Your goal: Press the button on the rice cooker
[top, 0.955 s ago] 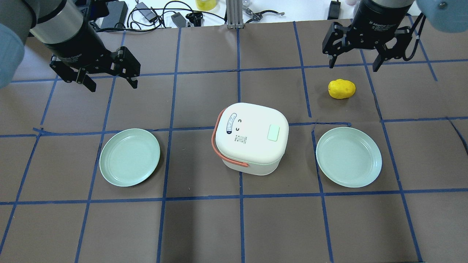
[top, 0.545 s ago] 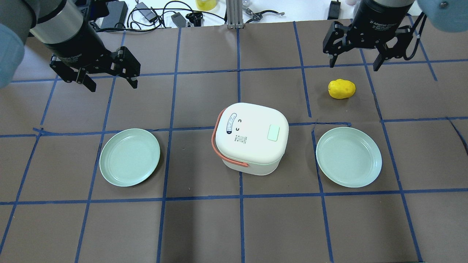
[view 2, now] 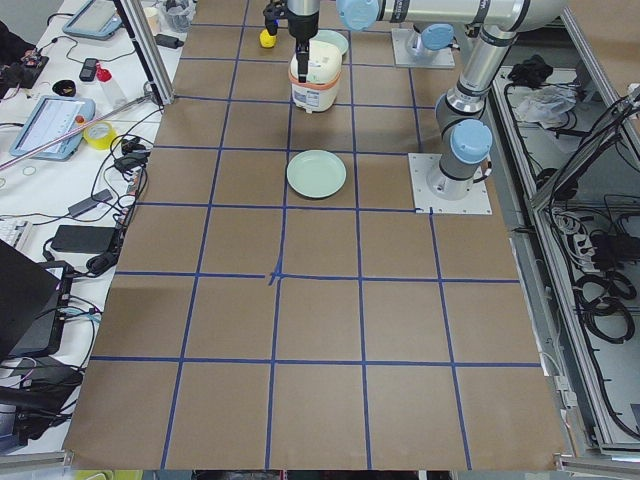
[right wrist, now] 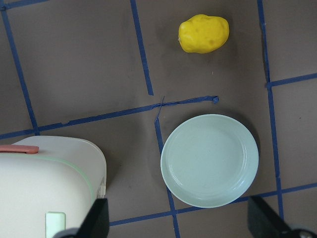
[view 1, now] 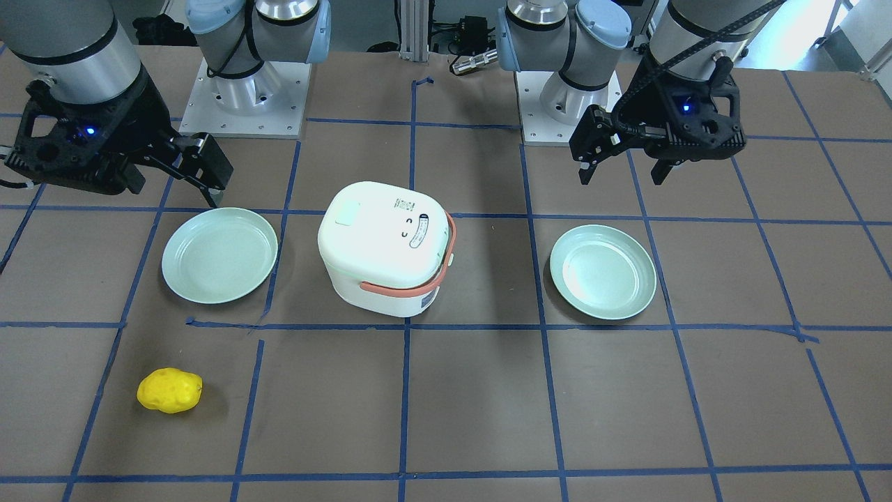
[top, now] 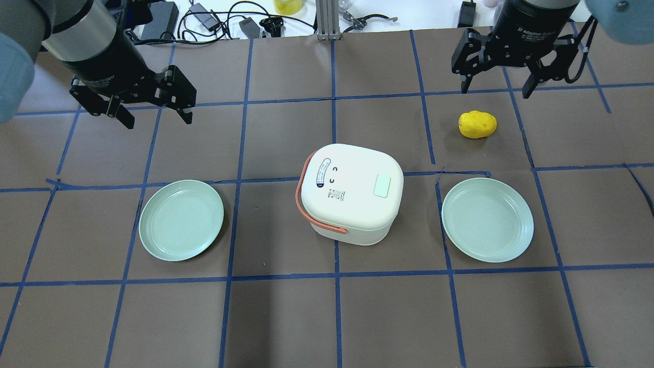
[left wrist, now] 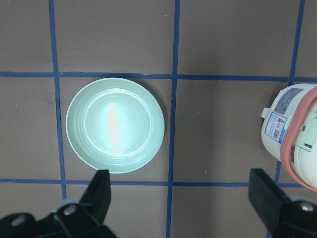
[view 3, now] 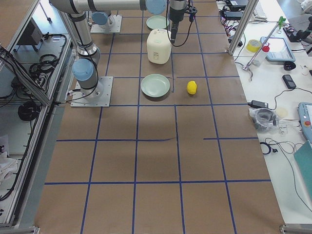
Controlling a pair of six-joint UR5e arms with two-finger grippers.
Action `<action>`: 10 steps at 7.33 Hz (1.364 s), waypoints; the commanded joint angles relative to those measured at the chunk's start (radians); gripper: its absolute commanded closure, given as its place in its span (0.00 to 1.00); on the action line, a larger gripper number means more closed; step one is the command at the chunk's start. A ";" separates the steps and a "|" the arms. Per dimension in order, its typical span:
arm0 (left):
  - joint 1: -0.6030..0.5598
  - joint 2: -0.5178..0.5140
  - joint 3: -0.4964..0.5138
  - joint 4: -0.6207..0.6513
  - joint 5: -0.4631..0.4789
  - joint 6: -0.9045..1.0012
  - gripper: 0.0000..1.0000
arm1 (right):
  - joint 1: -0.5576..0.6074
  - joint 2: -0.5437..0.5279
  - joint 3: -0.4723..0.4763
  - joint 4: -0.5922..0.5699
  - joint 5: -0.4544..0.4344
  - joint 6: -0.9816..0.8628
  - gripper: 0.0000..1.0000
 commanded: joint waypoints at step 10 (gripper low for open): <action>0.000 0.000 0.001 0.000 0.000 0.000 0.00 | 0.197 0.046 0.167 -0.078 0.186 0.085 1.00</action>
